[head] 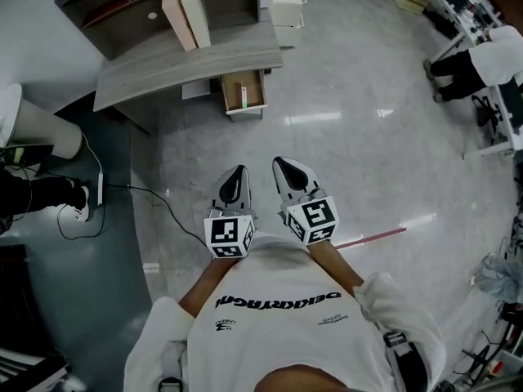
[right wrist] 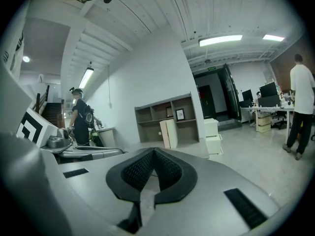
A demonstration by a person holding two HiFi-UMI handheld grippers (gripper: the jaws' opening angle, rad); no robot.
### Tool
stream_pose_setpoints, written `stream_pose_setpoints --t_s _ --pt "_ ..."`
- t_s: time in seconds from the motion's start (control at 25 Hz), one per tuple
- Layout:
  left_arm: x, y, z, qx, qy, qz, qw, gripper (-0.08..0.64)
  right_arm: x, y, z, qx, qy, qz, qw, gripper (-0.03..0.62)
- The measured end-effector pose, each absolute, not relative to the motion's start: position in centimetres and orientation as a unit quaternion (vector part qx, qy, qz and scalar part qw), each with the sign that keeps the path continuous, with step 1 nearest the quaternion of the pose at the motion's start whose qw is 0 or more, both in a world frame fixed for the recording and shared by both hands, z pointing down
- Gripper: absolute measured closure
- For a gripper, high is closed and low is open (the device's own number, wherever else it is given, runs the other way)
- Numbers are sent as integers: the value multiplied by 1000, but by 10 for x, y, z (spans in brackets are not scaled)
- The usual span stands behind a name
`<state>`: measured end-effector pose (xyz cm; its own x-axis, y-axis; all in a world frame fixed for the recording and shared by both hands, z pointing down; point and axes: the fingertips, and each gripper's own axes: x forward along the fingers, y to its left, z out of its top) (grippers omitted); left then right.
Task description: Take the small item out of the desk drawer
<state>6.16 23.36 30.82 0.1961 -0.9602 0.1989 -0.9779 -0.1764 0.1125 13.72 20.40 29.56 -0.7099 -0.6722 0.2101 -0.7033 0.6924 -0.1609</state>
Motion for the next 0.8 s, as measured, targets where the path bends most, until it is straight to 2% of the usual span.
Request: stream_pose_setpoints --t_s 0.44,0.8 --pt "-15 94 290 785 -607 52 112 545 61 67 273 402 -905 122 65 561" --pt "-61 0 289 815 -565 62 113 545 6 -20 281 426 -892 121 93 560"
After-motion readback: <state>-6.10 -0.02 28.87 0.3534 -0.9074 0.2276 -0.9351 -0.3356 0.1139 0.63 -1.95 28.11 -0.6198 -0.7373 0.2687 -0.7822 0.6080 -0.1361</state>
